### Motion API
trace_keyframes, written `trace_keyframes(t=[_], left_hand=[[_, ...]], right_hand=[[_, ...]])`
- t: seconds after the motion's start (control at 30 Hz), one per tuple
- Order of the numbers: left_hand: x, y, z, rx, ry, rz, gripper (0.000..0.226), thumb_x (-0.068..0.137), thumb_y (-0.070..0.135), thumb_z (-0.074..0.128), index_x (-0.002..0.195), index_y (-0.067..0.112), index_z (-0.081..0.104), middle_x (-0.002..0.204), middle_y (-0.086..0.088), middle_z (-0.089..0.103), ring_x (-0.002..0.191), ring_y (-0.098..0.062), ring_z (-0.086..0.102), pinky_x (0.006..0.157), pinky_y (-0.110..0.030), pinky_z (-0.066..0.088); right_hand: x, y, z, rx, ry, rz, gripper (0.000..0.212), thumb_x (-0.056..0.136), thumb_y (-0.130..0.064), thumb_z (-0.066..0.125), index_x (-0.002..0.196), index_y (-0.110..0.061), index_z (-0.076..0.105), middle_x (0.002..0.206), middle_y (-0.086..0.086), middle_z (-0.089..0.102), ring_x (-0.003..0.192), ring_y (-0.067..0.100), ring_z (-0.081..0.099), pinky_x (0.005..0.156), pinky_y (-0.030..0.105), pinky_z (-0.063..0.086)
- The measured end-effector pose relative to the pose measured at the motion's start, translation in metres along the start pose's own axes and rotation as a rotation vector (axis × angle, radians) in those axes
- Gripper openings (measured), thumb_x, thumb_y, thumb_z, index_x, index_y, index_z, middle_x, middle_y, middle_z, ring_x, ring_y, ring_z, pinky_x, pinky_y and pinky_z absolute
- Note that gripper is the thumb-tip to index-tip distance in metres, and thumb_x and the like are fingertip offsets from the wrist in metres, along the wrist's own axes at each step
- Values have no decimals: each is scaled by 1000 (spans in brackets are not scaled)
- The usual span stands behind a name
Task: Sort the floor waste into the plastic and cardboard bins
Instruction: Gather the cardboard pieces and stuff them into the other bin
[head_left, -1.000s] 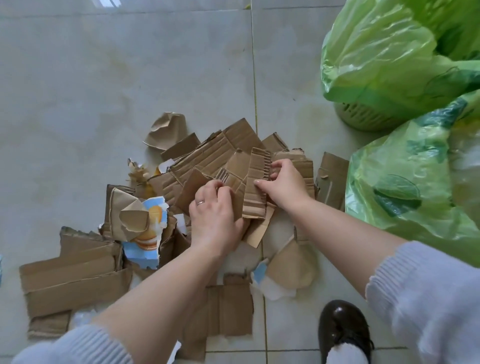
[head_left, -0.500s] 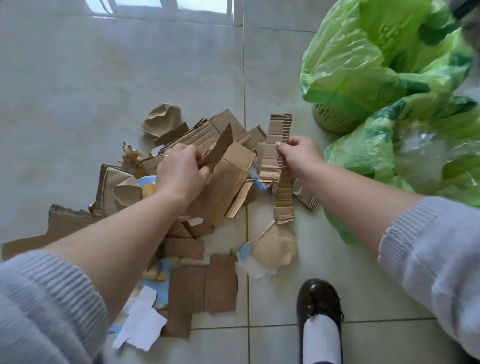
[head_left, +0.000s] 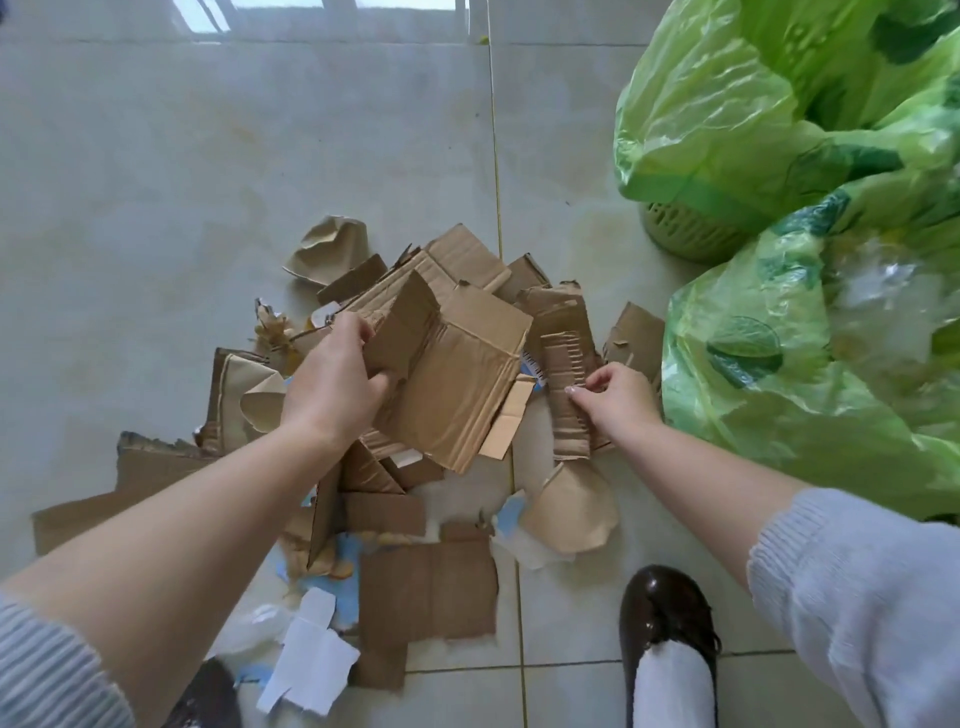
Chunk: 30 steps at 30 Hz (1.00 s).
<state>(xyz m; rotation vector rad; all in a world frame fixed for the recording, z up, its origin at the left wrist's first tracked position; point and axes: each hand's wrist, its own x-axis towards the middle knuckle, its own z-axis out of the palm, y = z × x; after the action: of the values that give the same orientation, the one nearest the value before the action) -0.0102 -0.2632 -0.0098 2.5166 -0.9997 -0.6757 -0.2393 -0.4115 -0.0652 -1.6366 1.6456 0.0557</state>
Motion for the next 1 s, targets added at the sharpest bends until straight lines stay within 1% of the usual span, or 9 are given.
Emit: trace_keyframes(t=[0.17, 0.2, 0.27, 0.33, 0.47, 0.6, 0.73, 0.9, 1.0], left_hand=[[11, -1, -11, -116, -127, -59, 61, 75, 19, 69, 127, 26, 38, 95, 2, 56, 84, -19, 55, 70, -30, 43], [14, 1, -14, -156, -182, -76, 53, 76, 18, 68, 123, 27, 47, 93, 3, 61, 80, -16, 59, 66, -28, 45], [20, 3, -19, -227, -299, -105, 22, 77, 20, 65, 94, 33, 66, 78, 6, 69, 66, -12, 63, 52, -22, 48], [24, 4, -23, -263, -379, -137, 12, 78, 24, 65, 77, 35, 68, 62, 7, 69, 51, -9, 62, 43, -22, 49], [30, 0, -30, -347, -427, -144, 11, 78, 31, 67, 79, 42, 67, 61, 7, 69, 47, -8, 63, 44, -27, 51], [41, -6, -42, -420, -357, -151, 9, 81, 29, 68, 81, 38, 67, 69, 1, 71, 56, -20, 67, 50, -35, 55], [63, -4, -45, -245, -325, -69, 12, 81, 22, 67, 93, 24, 67, 67, 3, 64, 52, -10, 58, 48, -22, 45], [76, 3, -28, 36, -335, 57, 21, 82, 23, 65, 102, 20, 65, 91, -1, 69, 85, -20, 63, 76, -34, 51], [80, 3, -19, 148, -235, 128, 20, 80, 26, 66, 98, 18, 65, 97, 2, 60, 89, -20, 56, 73, -30, 43]], right_hand=[[2, -9, 5, 30, 2, -34, 24, 78, -23, 72, 85, -17, 51, 80, -4, 54, 80, 17, 50, 62, 26, 32], [2, -10, 3, 70, 10, -33, 27, 78, -22, 72, 92, -16, 50, 80, -6, 51, 79, 16, 49, 61, 26, 32], [0, -10, -4, 161, 26, -34, 38, 80, -18, 70, 111, -14, 48, 84, -7, 51, 76, 12, 50, 61, 19, 34], [-2, -9, -12, 194, 35, -52, 40, 82, -17, 67, 118, -12, 51, 91, -6, 56, 81, 11, 54, 66, 15, 36], [-4, -4, -30, 271, 89, -86, 4, 87, -20, 60, 88, -16, 61, 84, 1, 63, 76, 18, 57, 59, 22, 40], [1, -6, -38, 236, 69, -73, 19, 88, -28, 58, 80, -10, 58, 80, 6, 61, 72, 20, 53, 55, 24, 35], [12, -22, -37, 149, -6, -147, 22, 87, -28, 61, 68, -17, 57, 71, 0, 60, 72, 21, 54, 56, 26, 35], [22, -36, -20, -90, 12, -245, 21, 82, -32, 67, 88, -12, 69, 88, 9, 69, 84, 28, 61, 62, 27, 35], [23, -39, -15, -167, 71, -260, 23, 80, -34, 68, 88, -12, 66, 96, 11, 65, 89, 30, 58, 64, 27, 31]])
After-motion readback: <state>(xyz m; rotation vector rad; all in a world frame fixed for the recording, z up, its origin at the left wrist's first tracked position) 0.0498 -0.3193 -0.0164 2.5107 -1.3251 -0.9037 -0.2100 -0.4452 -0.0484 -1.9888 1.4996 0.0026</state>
